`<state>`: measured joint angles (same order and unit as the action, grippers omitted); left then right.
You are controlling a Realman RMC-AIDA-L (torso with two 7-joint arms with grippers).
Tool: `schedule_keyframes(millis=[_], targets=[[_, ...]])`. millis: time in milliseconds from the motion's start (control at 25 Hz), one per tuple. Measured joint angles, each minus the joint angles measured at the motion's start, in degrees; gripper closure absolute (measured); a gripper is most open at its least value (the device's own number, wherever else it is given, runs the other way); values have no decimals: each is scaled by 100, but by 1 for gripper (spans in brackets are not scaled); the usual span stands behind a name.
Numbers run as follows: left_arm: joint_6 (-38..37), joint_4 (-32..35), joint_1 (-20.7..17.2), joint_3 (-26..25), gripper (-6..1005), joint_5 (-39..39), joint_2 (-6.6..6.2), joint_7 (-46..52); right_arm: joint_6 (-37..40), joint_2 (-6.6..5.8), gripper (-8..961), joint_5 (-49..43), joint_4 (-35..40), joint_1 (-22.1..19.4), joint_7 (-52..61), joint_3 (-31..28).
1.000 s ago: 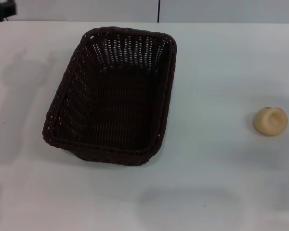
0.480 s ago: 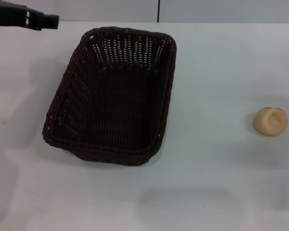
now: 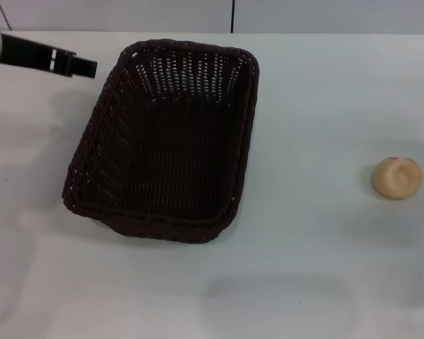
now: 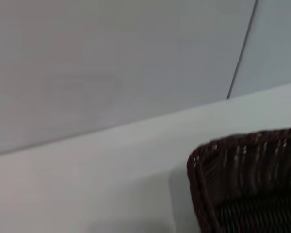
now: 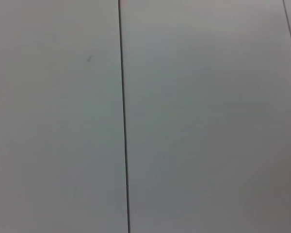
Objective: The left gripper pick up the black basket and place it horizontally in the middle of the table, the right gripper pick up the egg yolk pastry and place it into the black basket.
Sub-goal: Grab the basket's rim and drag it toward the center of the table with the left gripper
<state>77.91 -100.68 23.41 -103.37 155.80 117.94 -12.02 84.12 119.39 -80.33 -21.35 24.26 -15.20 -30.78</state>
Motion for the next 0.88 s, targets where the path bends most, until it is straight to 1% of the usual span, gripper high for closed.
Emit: schedule_keyframes(millis=[440,600,880], targets=[[62,465,-65,402,283,1,29,401,-3,-4,125,-9,26,9,0,-5],[46,537,-74,468,285,-24,46,442,-3,-12,125,-9,31,17,0,0],[6,781,-46,534,287,-24,41,487,-1,-13,125,-9,35,25,0,11]])
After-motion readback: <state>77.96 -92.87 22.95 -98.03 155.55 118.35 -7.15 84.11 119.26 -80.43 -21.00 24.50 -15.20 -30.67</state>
